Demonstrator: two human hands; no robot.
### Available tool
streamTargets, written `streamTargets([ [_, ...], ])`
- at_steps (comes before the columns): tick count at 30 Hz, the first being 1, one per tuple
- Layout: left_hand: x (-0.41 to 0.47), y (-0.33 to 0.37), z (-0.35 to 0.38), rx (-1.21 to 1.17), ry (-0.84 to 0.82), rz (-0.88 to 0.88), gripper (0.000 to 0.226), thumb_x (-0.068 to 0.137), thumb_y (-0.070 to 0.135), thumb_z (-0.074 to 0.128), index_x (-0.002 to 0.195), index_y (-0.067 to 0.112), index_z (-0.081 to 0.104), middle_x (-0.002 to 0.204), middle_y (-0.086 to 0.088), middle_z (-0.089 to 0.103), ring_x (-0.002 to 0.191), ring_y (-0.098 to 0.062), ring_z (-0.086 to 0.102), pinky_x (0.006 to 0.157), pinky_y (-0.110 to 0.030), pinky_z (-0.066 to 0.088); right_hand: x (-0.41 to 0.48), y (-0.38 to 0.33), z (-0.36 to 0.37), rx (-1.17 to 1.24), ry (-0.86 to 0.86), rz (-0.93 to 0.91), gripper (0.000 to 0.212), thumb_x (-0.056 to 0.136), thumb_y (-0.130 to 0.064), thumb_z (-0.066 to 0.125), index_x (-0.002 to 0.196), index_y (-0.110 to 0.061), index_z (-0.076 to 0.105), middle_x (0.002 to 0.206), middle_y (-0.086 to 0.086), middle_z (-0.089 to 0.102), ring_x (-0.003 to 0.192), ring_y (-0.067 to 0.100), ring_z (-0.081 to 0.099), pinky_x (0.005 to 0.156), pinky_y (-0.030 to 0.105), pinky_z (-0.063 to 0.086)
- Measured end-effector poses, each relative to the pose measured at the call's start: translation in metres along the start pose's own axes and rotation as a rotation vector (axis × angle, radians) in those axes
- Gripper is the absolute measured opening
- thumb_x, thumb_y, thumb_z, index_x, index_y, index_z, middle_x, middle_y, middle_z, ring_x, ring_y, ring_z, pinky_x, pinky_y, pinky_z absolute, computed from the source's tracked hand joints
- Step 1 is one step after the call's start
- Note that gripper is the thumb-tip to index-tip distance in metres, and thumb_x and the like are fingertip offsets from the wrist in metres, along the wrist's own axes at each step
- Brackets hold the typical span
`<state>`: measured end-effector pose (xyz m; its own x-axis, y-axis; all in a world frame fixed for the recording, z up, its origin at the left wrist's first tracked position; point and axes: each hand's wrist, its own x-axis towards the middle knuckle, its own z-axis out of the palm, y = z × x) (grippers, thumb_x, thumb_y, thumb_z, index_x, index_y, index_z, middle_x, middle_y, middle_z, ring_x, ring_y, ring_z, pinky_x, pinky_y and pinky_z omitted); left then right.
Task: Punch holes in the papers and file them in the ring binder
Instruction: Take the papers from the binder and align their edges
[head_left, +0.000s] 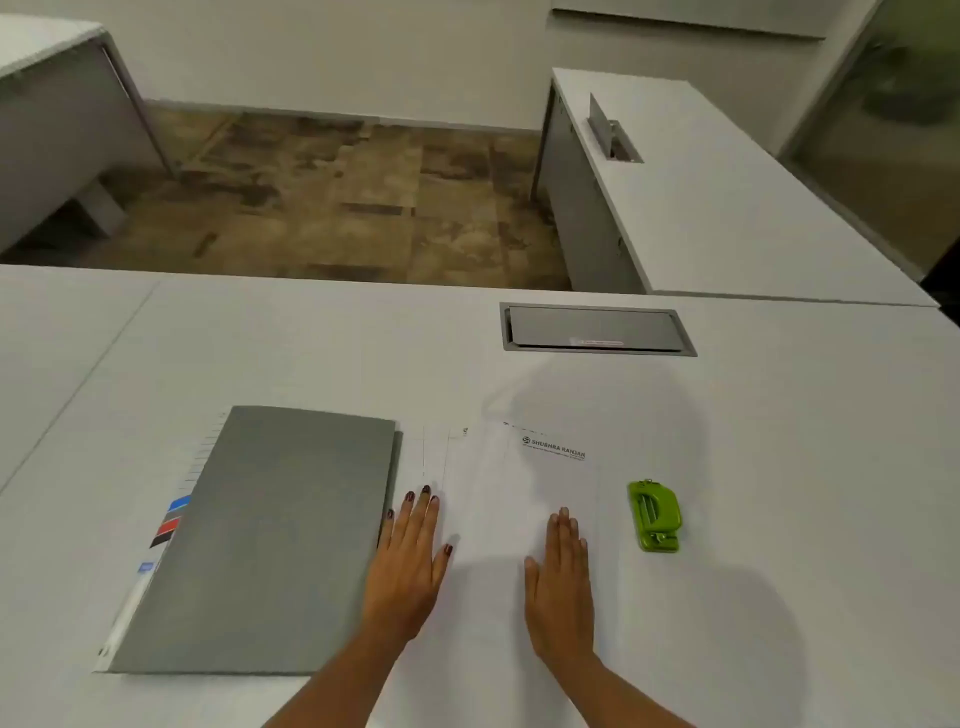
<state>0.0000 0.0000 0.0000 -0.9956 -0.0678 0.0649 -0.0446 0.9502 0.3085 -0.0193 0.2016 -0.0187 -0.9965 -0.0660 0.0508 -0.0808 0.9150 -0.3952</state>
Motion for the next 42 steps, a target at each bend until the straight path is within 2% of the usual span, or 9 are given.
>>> streamTargets([
  [5, -0.01, 0.0, 0.015, 0.013, -0.07, -0.026, 0.061, 0.098, 0.047, 0.023, 0.149, 0.014, 0.022, 0.157, -0.002, 0.021, 0.144, -0.022, 0.019, 0.116, -0.034, 0.006, -0.008, 0.008, 0.005, -0.049, -0.034, 0.089, 0.064, 0.096, -0.044, 0.005, 0.149, -0.01, 0.009, 0.158, 0.003, 0.007, 0.144, 0.005, -0.01, 0.117, 0.022, -0.007],
  [11, -0.014, 0.0, 0.03, 0.039, -0.164, -0.031, 0.061, 0.098, 0.052, 0.013, 0.151, 0.022, 0.013, 0.159, -0.002, 0.011, 0.146, -0.022, 0.007, 0.115, -0.038, 0.003, -0.005, 0.003, 0.002, -0.029, -0.022, 0.087, 0.063, 0.097, -0.043, 0.007, 0.147, -0.006, 0.02, 0.155, 0.008, 0.017, 0.143, 0.019, 0.015, 0.118, 0.027, 0.0],
  [15, -0.014, 0.001, 0.031, 0.052, -0.167, -0.031, 0.062, 0.097, 0.052, 0.015, 0.151, 0.019, 0.015, 0.159, -0.004, 0.012, 0.145, -0.023, 0.007, 0.114, -0.04, 0.004, 0.003, -0.002, -0.006, 0.027, 0.1, 0.193, 0.053, 0.095, -0.035, 0.035, 0.139, -0.005, 0.036, 0.147, 0.016, 0.035, 0.137, 0.032, 0.029, 0.116, 0.044, 0.021],
  [18, -0.015, 0.002, 0.031, 0.067, -0.174, -0.036, 0.063, 0.097, 0.051, 0.02, 0.151, 0.019, 0.014, 0.159, -0.005, 0.011, 0.145, -0.024, 0.008, 0.115, -0.041, 0.004, 0.009, -0.004, -0.019, -0.042, 0.065, 0.48, 0.065, 0.083, -0.029, 0.063, 0.137, -0.007, 0.036, 0.144, 0.02, 0.031, 0.131, 0.038, 0.029, 0.106, 0.052, 0.028],
  [22, -0.015, 0.004, 0.032, 0.078, -0.174, -0.047, 0.064, 0.096, 0.051, 0.019, 0.151, 0.018, 0.013, 0.159, -0.006, 0.011, 0.146, -0.025, 0.003, 0.115, -0.043, 0.003, 0.016, -0.005, -0.036, 0.002, -0.055, 0.833, 0.093, 0.072, -0.046, 0.072, 0.14, -0.011, 0.021, 0.14, 0.02, 0.023, 0.121, 0.037, 0.029, 0.098, 0.047, 0.03],
  [27, -0.014, 0.005, 0.03, 0.076, -0.185, -0.051, 0.065, 0.096, 0.052, 0.017, 0.151, 0.018, 0.011, 0.159, -0.007, 0.01, 0.146, -0.025, 0.003, 0.115, -0.043, 0.003, 0.024, -0.007, -0.047, -0.034, -0.102, 0.881, 0.1, 0.069, -0.046, 0.076, 0.141, -0.008, 0.018, 0.123, 0.023, 0.042, 0.11, 0.038, 0.041, 0.091, 0.045, 0.037],
  [32, -0.014, 0.007, 0.03, 0.054, -0.207, -0.074, 0.064, 0.096, 0.052, 0.016, 0.151, 0.018, 0.013, 0.158, -0.007, 0.013, 0.145, -0.026, 0.006, 0.114, -0.043, 0.002, 0.033, -0.01, -0.056, 0.105, -0.148, 0.969, 0.081, 0.073, -0.033, 0.077, 0.132, -0.005, 0.029, 0.124, 0.022, 0.049, 0.116, 0.038, 0.041, 0.094, 0.047, 0.037],
  [37, -0.012, 0.008, 0.029, -0.016, -0.21, -0.073, 0.066, 0.096, 0.056, 0.006, 0.151, 0.02, 0.013, 0.159, -0.003, 0.008, 0.146, -0.026, 0.004, 0.117, -0.041, -0.003, 0.026, -0.008, -0.068, 0.261, 0.111, 0.747, 0.029, 0.09, -0.009, 0.055, 0.12, -0.008, 0.052, 0.119, 0.016, 0.055, 0.102, 0.034, 0.057, 0.081, 0.041, 0.046],
  [42, -0.004, 0.015, 0.019, -0.289, -0.157, -0.162, 0.085, 0.083, 0.069, -0.011, 0.15, 0.022, 0.012, 0.158, 0.004, 0.004, 0.146, -0.016, -0.002, 0.114, -0.031, -0.013, 0.024, -0.005, -0.091, 0.574, 0.246, 0.621, 0.015, 0.09, -0.007, 0.057, 0.105, -0.009, 0.058, 0.097, 0.006, 0.062, 0.087, 0.024, 0.059, 0.074, 0.029, 0.048],
])
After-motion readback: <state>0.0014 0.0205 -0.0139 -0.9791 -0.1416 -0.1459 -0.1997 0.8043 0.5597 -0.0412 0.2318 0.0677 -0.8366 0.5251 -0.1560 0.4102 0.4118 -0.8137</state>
